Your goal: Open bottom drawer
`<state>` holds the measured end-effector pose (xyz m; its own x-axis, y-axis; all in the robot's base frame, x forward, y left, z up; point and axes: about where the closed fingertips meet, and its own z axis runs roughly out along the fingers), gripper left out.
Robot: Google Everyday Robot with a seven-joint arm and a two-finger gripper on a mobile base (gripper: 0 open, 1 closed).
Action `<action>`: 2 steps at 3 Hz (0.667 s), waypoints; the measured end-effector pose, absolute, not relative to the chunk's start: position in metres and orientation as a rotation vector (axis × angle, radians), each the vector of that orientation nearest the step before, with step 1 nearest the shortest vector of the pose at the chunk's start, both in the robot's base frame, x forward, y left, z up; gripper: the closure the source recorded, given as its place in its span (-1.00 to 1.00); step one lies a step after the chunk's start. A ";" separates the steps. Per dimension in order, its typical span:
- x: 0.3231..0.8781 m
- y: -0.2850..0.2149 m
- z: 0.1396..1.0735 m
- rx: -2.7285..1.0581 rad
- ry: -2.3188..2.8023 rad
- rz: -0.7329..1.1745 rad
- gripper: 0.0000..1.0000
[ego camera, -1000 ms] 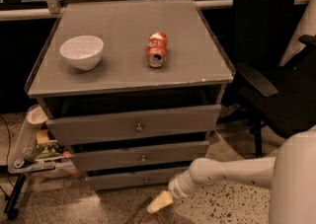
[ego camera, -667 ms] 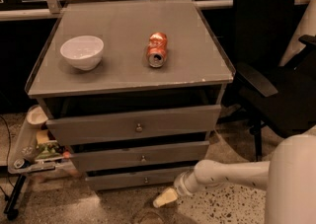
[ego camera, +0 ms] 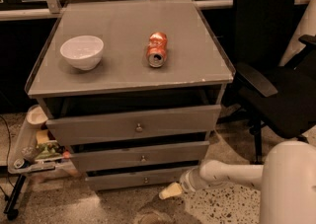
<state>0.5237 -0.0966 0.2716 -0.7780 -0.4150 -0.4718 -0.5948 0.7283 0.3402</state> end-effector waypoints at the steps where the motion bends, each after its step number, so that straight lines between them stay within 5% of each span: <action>1: 0.526 -0.097 0.272 -0.778 2.565 0.683 -1.00; 2: 0.533 -0.091 0.257 -0.770 2.567 0.693 -1.00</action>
Offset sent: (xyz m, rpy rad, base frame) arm 0.0200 0.0110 -0.0324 0.0135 0.0054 -0.0156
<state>0.5326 -0.0908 0.2574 -0.7815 -0.4070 -0.4729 -0.5897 0.7295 0.3465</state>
